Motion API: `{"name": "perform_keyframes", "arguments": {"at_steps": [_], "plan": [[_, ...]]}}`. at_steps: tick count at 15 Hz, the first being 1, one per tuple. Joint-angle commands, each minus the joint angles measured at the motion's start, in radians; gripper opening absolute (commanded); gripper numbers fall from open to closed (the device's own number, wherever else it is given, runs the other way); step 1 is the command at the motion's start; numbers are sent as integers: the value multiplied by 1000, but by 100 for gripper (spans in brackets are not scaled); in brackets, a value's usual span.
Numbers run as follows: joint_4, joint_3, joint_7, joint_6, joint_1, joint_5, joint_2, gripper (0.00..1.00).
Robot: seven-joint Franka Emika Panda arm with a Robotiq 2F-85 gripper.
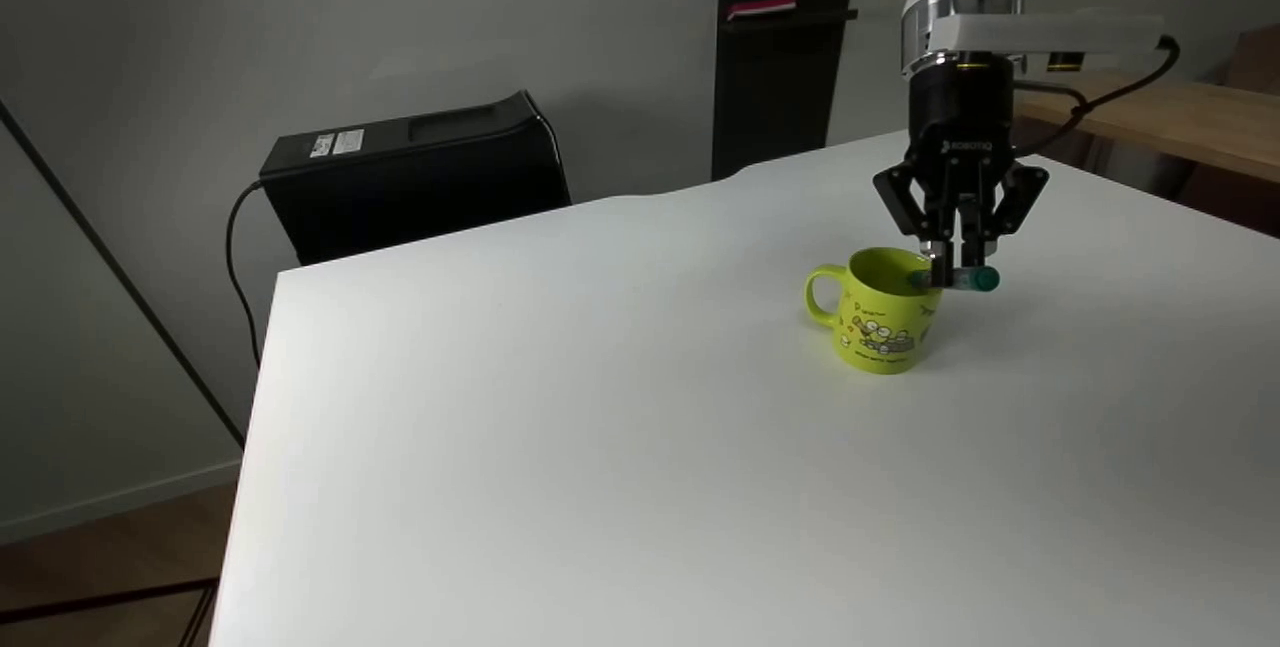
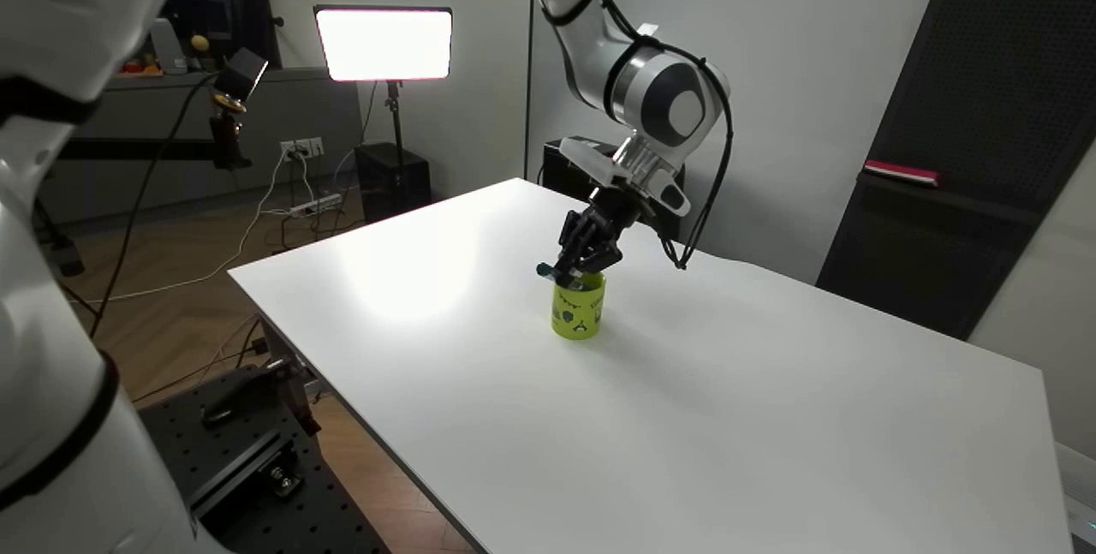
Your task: Pick up the marker and put it in the mug
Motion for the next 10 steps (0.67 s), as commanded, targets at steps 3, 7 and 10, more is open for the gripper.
{"name": "perform_keyframes", "arguments": {"at_steps": [3, 7, 10], "plan": [[53, -1, 11, -31, -3, 14, 51, 5], [63, -2, 11, -35, -3, 12, 68, 5], [64, -5, 12, -32, 0, 6, 66, 47]]}}
